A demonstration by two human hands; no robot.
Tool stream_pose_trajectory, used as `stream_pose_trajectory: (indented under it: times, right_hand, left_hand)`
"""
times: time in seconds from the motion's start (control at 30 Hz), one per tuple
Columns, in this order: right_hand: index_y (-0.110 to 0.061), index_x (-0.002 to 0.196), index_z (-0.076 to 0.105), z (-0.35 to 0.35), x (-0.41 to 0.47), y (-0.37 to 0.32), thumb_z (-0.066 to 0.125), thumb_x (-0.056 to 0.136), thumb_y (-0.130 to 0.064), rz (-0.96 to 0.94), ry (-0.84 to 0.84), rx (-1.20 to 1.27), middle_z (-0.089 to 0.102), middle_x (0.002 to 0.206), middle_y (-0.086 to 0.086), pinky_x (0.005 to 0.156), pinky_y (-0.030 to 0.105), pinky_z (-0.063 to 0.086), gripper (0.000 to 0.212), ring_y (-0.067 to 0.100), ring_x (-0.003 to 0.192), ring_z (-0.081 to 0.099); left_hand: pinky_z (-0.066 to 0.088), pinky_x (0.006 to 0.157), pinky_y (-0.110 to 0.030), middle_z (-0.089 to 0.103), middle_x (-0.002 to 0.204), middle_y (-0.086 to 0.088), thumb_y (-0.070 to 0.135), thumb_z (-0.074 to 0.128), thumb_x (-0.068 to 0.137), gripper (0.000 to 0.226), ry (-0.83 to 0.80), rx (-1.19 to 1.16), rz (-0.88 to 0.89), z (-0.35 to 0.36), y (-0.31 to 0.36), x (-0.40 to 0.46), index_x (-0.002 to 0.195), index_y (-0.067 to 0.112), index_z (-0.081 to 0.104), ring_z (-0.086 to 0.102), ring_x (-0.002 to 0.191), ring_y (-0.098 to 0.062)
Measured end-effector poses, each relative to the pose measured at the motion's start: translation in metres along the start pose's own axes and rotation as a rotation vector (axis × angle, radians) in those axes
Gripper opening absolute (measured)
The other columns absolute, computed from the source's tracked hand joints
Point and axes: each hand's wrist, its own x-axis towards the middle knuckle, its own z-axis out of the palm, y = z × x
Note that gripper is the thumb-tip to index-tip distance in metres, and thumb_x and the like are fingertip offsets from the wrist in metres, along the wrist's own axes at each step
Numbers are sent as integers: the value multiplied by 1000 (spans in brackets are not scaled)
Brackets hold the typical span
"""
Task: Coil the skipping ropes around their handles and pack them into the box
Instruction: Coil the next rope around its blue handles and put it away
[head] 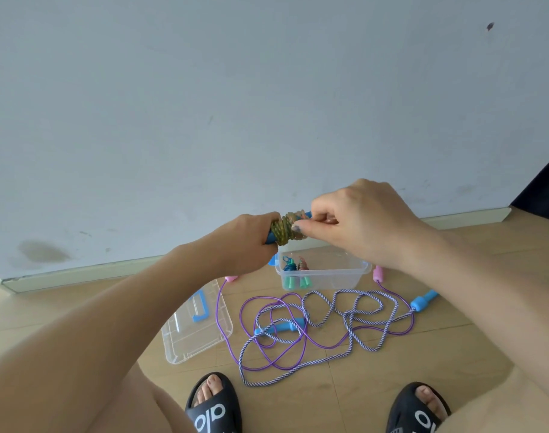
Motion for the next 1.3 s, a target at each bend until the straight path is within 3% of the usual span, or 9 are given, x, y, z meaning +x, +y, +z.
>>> stream_pose_trajectory:
  times: [0.17, 0.27, 0.47, 0.57, 0.77, 0.87, 1.1, 1.2, 1.3]
  right_hand:
    - [-15, 56, 39, 10, 12, 7, 52, 92, -58, 12, 62, 91, 36, 45, 0, 52, 31, 29, 58, 15, 49, 35]
    - [-9, 61, 47, 20, 16, 14, 55, 93, -56, 79, 12, 273, 37, 47, -1, 51, 32, 30, 57, 15, 48, 32]
    - [5, 80, 60, 35, 13, 13, 57, 98, -42, 342, -245, 857, 41, 60, 8, 49, 36, 57, 50, 20, 48, 53]
    - [10, 77, 52, 39, 14, 10, 57, 98, -39, 376, -123, 839, 42, 59, 12, 50, 40, 56, 54, 22, 46, 51]
    - [-15, 56, 39, 42, 15, 0, 55, 99, -37, 396, 19, 745, 32, 44, -8, 44, 19, 26, 51, 9, 40, 33]
    - [-14, 57, 45, 34, 19, -2, 49, 101, -41, 394, 42, 777, 45, 44, 1, 48, 24, 36, 52, 14, 39, 47]
    - [8, 83, 62, 23, 16, 1, 51, 101, -33, 556, -182, 1167, 52, 57, 6, 47, 27, 42, 46, 18, 49, 50]
    - [-7, 78, 62, 18, 11, 1, 52, 100, -30, 545, -287, 1297, 58, 61, 3, 50, 24, 40, 34, 12, 53, 54]
    - [-12, 92, 67, 15, 10, 2, 50, 100, -37, 560, -344, 1311, 65, 72, 8, 48, 23, 39, 31, 16, 66, 54]
  left_hand:
    - [47, 60, -39, 53, 64, 5, 21, 52, 90, 15, -67, 116, 173, 4, 13, -5, 105, 22, 51, 54, 61, -18]
    - [47, 59, -42, 54, 63, 2, 22, 53, 91, 19, -48, 154, 246, 2, 11, -6, 110, 21, 51, 55, 59, -21]
    - [46, 63, -39, 60, 81, 1, 24, 52, 93, 21, 74, 221, 318, 1, 6, -8, 114, 23, 49, 57, 72, -24]
    - [43, 65, -35, 56, 78, 4, 32, 56, 89, 27, 180, 293, 348, 1, 10, -6, 112, 20, 49, 55, 73, -24]
    - [33, 59, -29, 55, 72, 11, 77, 45, 82, 52, 194, 145, 161, -2, 29, -14, 106, 31, 49, 52, 71, -11]
    - [34, 58, -34, 47, 62, 11, 77, 38, 83, 58, 343, 256, 185, -6, 37, -14, 107, 25, 46, 50, 63, -20]
    - [36, 56, -30, 54, 67, 10, 63, 33, 91, 33, 255, -6, 311, -11, 40, -19, 106, 35, 42, 52, 62, -12]
    - [45, 62, -31, 64, 73, 7, 56, 37, 93, 22, 192, -225, 300, -13, 38, -18, 99, 38, 47, 59, 68, -13]
    - [44, 61, -26, 68, 75, 3, 40, 42, 102, 14, 148, -482, 250, -15, 43, -19, 101, 30, 51, 60, 66, -11]
